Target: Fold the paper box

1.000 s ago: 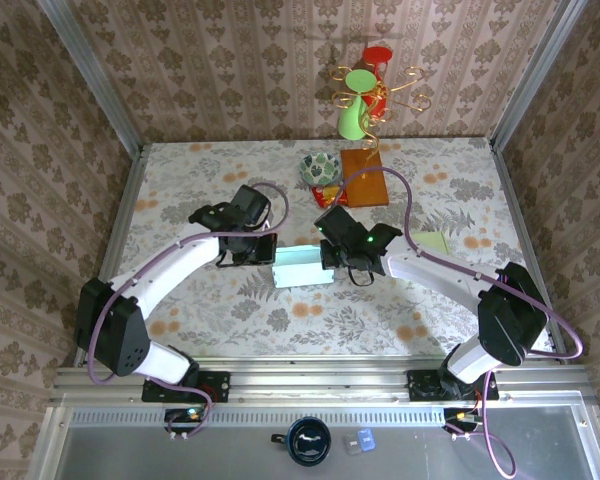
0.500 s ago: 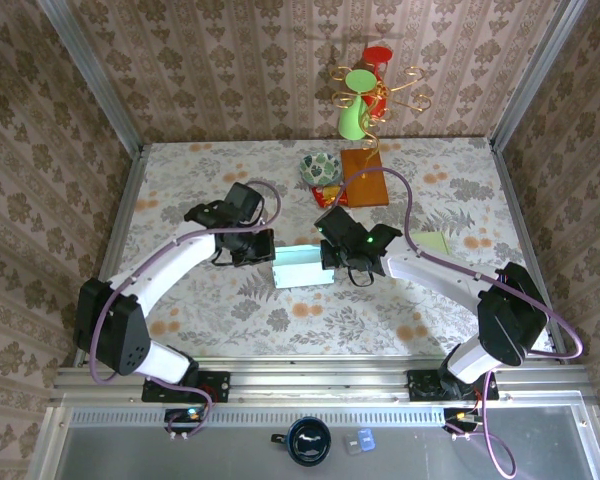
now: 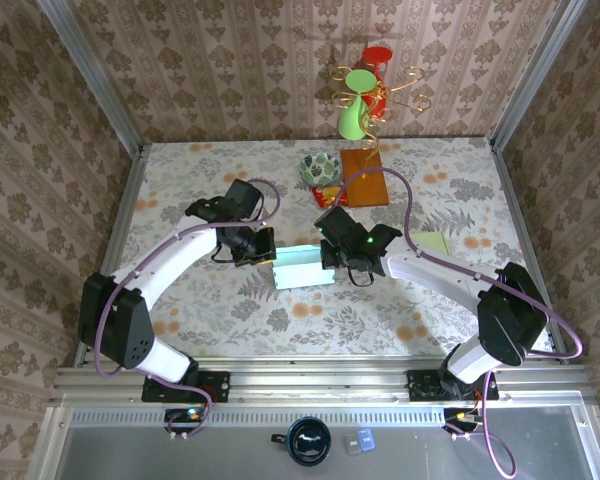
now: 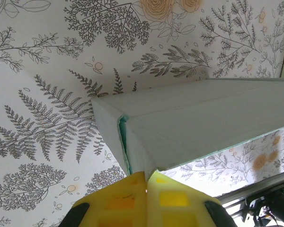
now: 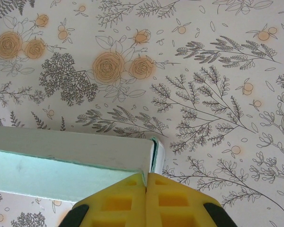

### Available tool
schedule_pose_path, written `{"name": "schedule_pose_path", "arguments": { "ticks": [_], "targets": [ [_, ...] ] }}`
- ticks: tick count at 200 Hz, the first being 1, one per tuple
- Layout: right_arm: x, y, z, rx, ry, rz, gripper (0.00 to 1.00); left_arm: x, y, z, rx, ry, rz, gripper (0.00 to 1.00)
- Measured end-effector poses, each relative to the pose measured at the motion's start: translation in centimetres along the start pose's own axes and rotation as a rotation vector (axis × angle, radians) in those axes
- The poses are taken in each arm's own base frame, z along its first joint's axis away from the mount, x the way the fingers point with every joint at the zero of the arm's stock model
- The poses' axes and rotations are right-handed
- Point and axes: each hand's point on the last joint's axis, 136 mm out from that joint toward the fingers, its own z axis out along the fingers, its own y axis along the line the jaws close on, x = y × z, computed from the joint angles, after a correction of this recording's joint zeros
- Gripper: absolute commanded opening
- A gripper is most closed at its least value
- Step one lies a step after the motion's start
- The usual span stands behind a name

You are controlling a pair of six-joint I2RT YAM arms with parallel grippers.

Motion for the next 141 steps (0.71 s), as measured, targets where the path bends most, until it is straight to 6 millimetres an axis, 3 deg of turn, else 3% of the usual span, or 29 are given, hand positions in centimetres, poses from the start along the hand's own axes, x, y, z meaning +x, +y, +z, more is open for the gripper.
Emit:
{"name": "schedule_pose_path", "arguments": {
  "ticks": [121, 141],
  "targets": [
    [1.0, 0.0, 0.3, -0.034, -0.062, -0.053, 0.00, 0.7, 0.7, 1.0, 0.006, -0.062, 0.092, 0.01],
    [1.1, 0.2, 0.2, -0.037, -0.060, -0.058, 0.18, 0.9, 0.8, 1.0, -0.004, -0.078, 0.106, 0.01]
  ]
}}
